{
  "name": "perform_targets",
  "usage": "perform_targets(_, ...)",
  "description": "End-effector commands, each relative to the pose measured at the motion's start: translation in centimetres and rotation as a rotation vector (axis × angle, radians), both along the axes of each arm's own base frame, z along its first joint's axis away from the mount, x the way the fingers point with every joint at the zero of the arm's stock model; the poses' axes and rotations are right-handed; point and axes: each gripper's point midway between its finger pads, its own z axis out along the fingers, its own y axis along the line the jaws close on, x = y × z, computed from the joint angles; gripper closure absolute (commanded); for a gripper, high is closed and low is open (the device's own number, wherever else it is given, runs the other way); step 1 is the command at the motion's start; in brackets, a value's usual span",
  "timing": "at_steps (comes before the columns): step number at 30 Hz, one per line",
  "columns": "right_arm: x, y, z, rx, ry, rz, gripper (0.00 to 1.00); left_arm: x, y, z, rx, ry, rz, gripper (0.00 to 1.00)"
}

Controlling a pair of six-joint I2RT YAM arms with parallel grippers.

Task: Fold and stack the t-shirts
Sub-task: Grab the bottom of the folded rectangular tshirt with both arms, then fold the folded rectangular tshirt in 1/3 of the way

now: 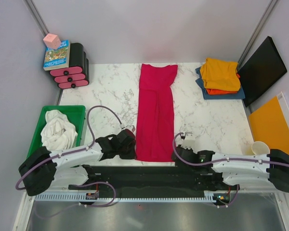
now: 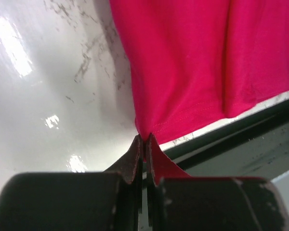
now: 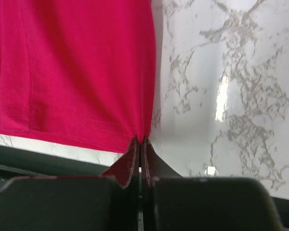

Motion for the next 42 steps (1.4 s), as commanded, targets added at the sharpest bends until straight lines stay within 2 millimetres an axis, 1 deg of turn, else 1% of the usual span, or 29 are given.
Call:
perform_targets(1,-1.1,-1.5,0.4,-0.103,-0.016,-0.017,1.0,-1.1,0.6,0.8,-0.022,-0.013,0.025,0.98)
perform_targets(3,-1.9,-0.4,1.5,-0.087,-0.04,0.013,1.0,-1.5,0.6,1.4,-0.045,-0.022,0.025,0.98)
perform_targets(5,-2.2,-0.4,2.5,-0.109,-0.089,0.011,1.0,-1.8,0.8,1.8,-0.044,-0.033,0.026,0.98)
perform_targets(6,-1.9,0.5,3.9,-0.09,-0.116,0.005,1.0,-1.8,0.7,2.5,-0.063,-0.047,0.028,0.98)
perform_targets(8,-1.6,0.3,4.8,-0.129,-0.165,0.01,1.0,-1.5,0.7,3.2,-0.066,-0.064,0.032,0.98)
perform_targets(9,-1.3,0.9,5.9,-0.115,-0.182,0.005,1.0,-1.1,0.3,4.2,-0.083,-0.089,0.034,0.98)
perform_targets(11,-0.8,0.7,6.8,-0.128,-0.216,-0.006,1.0,-0.6,0.1,5.1,-0.082,-0.108,0.031,0.98)
perform_targets(12,-0.3,1.1,7.9,-0.112,-0.243,-0.018,1.0,0.0,-0.4,6.4,-0.097,-0.139,0.03,0.98)
perform_targets(14,0.2,1.0,9.0,-0.11,-0.274,-0.03,1.0,0.6,-0.8,7.5,-0.101,-0.163,0.029,0.98)
perform_targets(15,0.6,0.9,10.0,-0.108,-0.304,-0.042,1.0,1.2,-1.4,8.9,-0.119,-0.192,0.025,0.98)
perform_targets(17,1.2,0.6,11.0,-0.11,-0.325,-0.058,1.0,1.8,-1.8,9.7,-0.114,-0.213,0.016,0.98)
perform_targets(18,1.6,0.6,11.7,-0.112,-0.341,-0.062,1.0,2.3,-2.4,10.9,-0.13,-0.235,0.014,0.98)
perform_targets(20,2.6,0.1,12.3,-0.123,-0.35,-0.092,1.0,2.9,-2.9,11.2,-0.109,-0.251,-0.005,0.98)
perform_targets(21,2.9,0.0,12.7,-0.13,-0.357,-0.093,1.0,3.4,-3.3,12.0,-0.111,-0.27,-0.003,0.98)
perform_targets(23,4.0,-0.9,13.1,-0.147,-0.368,-0.13,1.0,4.0,-3.6,11.9,-0.081,-0.284,-0.02,0.98)
perform_targets(24,4.3,-1.0,13.4,-0.151,-0.373,-0.137,1.0,4.5,-3.9,12.7,-0.081,-0.306,-0.016,0.98)
perform_targets(28,6.8,-2.6,13.7,-0.218,-0.379,-0.172,1.0,6.2,-4.1,13.6,-0.041,-0.356,-0.001,0.98)
perform_targets(30,7.9,-2.3,13.9,-0.206,-0.385,-0.175,1.0,7.2,-4.1,13.9,-0.026,-0.37,0.009,0.98)
perform_targets(31,8.7,-2.9,13.7,-0.245,-0.382,-0.18,1.0,7.9,-3.7,13.9,-0.016,-0.37,0.025,0.98)
perform_targets(33,9.9,-2.3,14.1,-0.23,-0.383,-0.178,1.0,9.0,-3.5,14.1,-0.003,-0.378,0.036,0.98)
perform_targets(34,10.8,-2.7,13.8,-0.254,-0.372,-0.196,1.0,10.0,-2.9,14.1,0.008,-0.383,0.058,0.98)
perform_targets(35,11.4,-2.4,14.1,-0.263,-0.373,-0.177,1.0,10.7,-2.9,14.6,0.014,-0.397,0.05,0.98)
perform_targets(36,12.2,-2.0,14.3,-0.255,-0.379,-0.181,1.0,11.4,-2.7,14.2,0.034,-0.396,0.053,0.98)
perform_targets(37,13.2,-2.3,13.9,-0.278,-0.367,-0.192,1.0,12.5,-2.1,14.2,0.057,-0.405,0.059,0.98)
perform_targets(38,13.9,-1.9,14.1,-0.282,-0.364,-0.174,1.0,13.4,-2.1,14.8,0.058,-0.418,0.063,0.98)
perform_targets(39,15.2,-1.9,13.7,-0.292,-0.357,-0.189,1.0,14.2,-2.0,14.2,0.082,-0.411,0.063,0.98)
perform_targets(40,15.8,-1.8,13.5,-0.299,-0.352,-0.19,1.0,15.3,-1.3,14.2,0.103,-0.415,0.076,0.98)
perform_targets(41,16.8,-1.2,14.2,-0.288,-0.367,-0.181,1.0,16.3,-1.4,14.8,0.095,-0.433,0.082,0.98)
perform_targets(42,17.7,-1.6,13.3,-0.315,-0.348,-0.192,1.0,17.4,-0.9,14.1,0.118,-0.419,0.098,0.98)
